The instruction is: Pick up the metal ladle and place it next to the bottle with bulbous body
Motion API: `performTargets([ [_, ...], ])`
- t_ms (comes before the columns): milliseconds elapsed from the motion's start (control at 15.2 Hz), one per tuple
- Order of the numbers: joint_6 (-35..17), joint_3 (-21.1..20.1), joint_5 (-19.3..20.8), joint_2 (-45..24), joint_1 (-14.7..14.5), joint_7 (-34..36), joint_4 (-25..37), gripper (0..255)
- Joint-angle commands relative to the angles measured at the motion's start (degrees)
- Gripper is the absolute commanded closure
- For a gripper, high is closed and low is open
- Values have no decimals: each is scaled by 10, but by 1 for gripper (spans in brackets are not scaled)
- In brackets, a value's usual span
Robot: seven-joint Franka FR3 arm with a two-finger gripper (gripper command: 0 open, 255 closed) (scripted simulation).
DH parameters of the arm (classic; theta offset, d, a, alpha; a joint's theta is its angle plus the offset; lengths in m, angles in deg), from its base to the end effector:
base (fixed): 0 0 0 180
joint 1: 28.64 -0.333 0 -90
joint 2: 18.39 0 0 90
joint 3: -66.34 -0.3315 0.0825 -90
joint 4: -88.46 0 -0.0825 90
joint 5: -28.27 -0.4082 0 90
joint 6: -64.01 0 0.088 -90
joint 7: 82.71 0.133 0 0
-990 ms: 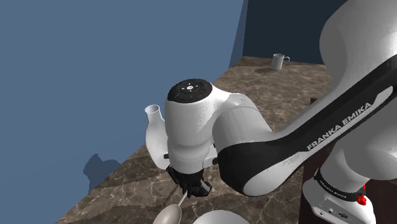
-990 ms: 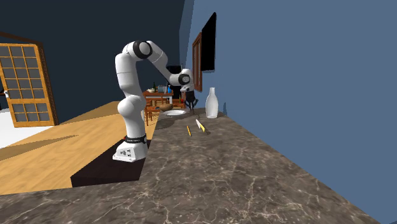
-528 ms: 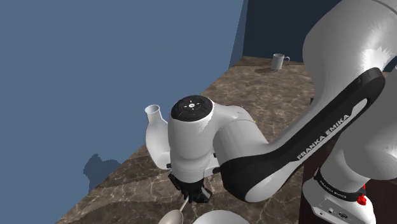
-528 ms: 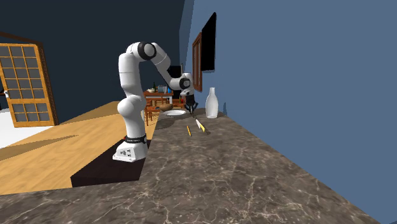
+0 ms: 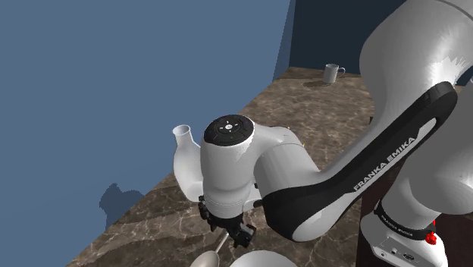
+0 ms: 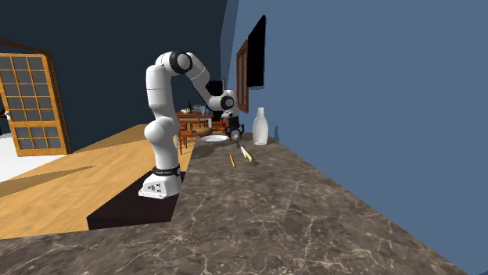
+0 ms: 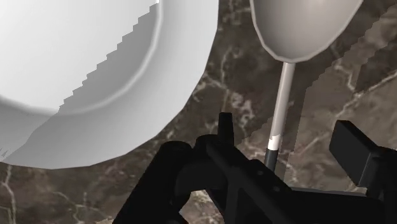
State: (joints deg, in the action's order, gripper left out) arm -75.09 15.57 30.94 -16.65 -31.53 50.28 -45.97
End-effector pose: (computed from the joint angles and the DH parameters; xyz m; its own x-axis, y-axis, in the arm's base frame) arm 0.3155 0.4266 0.3225 0.2204 -0.9751 -0.0256 -0.9699 -0.2163 -0.1116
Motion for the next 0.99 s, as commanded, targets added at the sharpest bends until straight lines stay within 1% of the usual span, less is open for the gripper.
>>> performTargets([
  [0, 0, 0, 0, 0, 0, 0, 0, 0],
  [198, 0, 0, 0, 0, 0, 0, 0, 0],
  [330, 38, 5, -49, 44, -4, -36, 10, 0],
  [462, 74, 16, -81, 77, -12, -59, 23, 0],
  [924, 74, 18, -81, 77, -13, -59, 23, 0],
])
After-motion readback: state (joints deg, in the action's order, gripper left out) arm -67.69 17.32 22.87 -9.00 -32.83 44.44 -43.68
